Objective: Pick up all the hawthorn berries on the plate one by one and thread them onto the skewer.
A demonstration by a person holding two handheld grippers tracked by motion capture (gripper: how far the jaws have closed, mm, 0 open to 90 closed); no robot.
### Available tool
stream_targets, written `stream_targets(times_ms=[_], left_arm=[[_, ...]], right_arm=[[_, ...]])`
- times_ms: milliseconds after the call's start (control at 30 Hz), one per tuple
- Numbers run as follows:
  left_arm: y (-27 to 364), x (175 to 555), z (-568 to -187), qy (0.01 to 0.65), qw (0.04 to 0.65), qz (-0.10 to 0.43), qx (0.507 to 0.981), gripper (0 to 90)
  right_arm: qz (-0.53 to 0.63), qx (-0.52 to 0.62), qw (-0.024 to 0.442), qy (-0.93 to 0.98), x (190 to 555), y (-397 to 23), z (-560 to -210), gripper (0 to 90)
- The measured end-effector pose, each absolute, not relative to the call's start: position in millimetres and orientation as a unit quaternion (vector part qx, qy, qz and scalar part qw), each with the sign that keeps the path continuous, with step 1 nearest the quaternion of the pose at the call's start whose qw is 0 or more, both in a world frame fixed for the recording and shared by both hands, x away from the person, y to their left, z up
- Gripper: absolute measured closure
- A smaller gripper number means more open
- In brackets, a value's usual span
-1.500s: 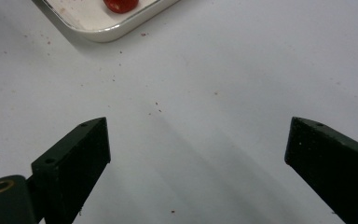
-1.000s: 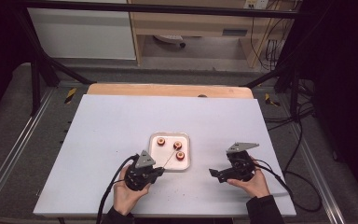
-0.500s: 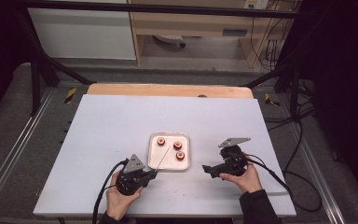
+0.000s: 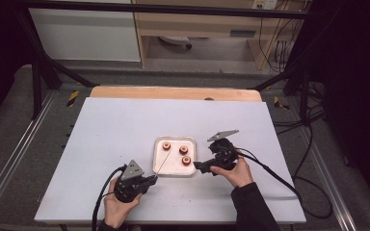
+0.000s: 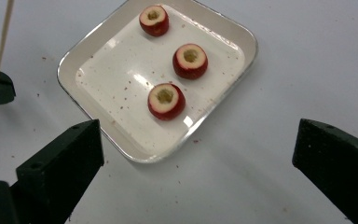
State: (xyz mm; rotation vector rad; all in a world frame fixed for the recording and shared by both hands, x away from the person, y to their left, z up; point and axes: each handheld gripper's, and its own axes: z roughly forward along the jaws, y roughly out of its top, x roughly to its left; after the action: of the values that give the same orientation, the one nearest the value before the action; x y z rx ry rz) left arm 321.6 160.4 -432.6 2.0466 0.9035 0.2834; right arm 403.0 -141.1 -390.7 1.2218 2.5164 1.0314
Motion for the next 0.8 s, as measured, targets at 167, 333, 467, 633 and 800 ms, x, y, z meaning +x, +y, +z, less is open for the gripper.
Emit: stream_targets(times_ms=[167, 333, 467, 633, 800], left_arm=[[160, 321, -434, 0.361, 0.425, 0.115, 0.822, 88.3], [162, 321, -437, 0.362, 0.423, 0.113, 0.823, 88.3], [164, 322, -437, 0.365, 0.424, 0.113, 0.821, 88.3], [164, 322, -437, 0.365, 0.424, 0.113, 0.821, 88.3], [164, 322, -437, 0.365, 0.423, 0.112, 0.822, 88.3]], right_arm=[[0.335, 0.410, 0.066, 0.845, 413, -126, -386, 7.0], [0.311, 0.398, 0.057, 0.861, 421, -110, -389, 9.7], [0.292, 0.389, 0.056, 0.872, 426, -100, -393, 13.2], [0.275, 0.382, 0.048, 0.881, 431, -90, -397, 21.1], [0.254, 0.378, 0.040, 0.889, 436, -82, -402, 29.1]])
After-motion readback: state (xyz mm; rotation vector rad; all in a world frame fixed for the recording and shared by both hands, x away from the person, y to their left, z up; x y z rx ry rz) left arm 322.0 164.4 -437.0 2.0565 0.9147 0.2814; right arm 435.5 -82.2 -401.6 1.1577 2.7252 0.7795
